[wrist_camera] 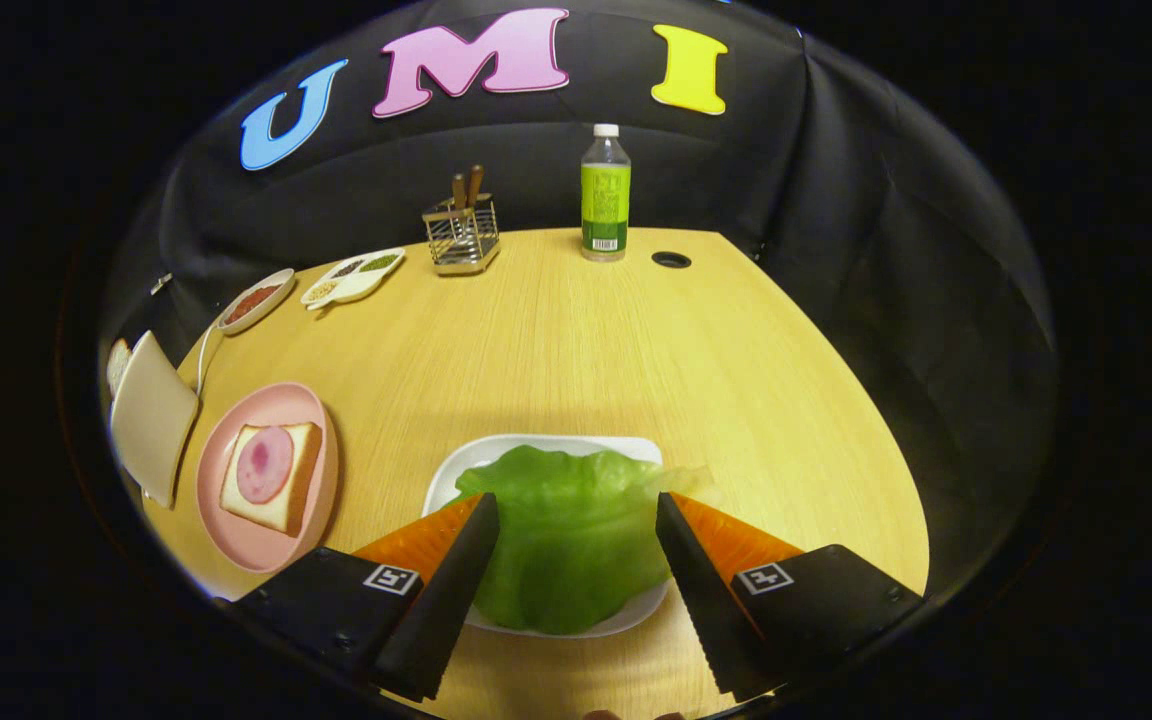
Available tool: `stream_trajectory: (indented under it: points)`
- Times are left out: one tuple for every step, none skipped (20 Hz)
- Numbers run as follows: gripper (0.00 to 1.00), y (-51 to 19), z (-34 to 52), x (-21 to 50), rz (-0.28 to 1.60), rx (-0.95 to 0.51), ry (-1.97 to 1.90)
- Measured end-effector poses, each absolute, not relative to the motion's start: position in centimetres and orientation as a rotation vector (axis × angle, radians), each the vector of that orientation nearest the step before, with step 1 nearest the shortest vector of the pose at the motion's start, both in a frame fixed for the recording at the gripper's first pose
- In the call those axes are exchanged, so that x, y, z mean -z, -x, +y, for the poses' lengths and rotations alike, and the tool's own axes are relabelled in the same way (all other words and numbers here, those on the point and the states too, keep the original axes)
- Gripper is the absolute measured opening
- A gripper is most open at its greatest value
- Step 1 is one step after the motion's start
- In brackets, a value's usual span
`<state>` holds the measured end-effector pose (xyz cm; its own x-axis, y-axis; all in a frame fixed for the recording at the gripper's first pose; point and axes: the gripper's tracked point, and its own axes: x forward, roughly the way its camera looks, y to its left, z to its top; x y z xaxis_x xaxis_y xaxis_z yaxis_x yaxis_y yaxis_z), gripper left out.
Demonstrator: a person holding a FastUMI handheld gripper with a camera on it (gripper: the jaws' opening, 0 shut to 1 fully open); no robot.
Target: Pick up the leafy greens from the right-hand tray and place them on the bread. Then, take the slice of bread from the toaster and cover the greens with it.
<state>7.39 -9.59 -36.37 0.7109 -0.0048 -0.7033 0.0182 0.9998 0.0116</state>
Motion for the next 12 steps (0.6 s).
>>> stream_trajectory:
  points:
    - [0.99, -7.53, -9.59, 36.46, 0.775, 0.009, -0.002]
    - [1.00, -7.67, -9.60, 36.27, 0.756, 0.002, 0.016]
    - [0.99, -7.78, -9.46, 36.51, 0.758, -0.011, 0.029]
    - [0.99, -7.72, -9.21, 37.02, 0.771, -0.026, 0.045]
    - [0.99, -7.75, -8.97, 37.05, 0.769, -0.042, 0.042]
    - [0.95, -7.90, -8.94, 36.98, 0.766, -0.039, 0.029]
    - [0.90, -8.08, -8.93, 37.03, 0.768, -0.041, 0.026]
    - [0.90, -8.05, -8.93, 37.05, 0.772, -0.042, 0.025]
    - [0.89, -8.07, -8.95, 37.08, 0.779, -0.042, 0.025]
    - [0.89, -8.16, -8.88, 37.07, 0.783, -0.046, 0.029]
    - [0.85, -8.16, -8.80, 37.11, 0.788, -0.050, 0.026]
    - [0.79, -8.15, -8.77, 37.08, 0.788, -0.051, 0.030]
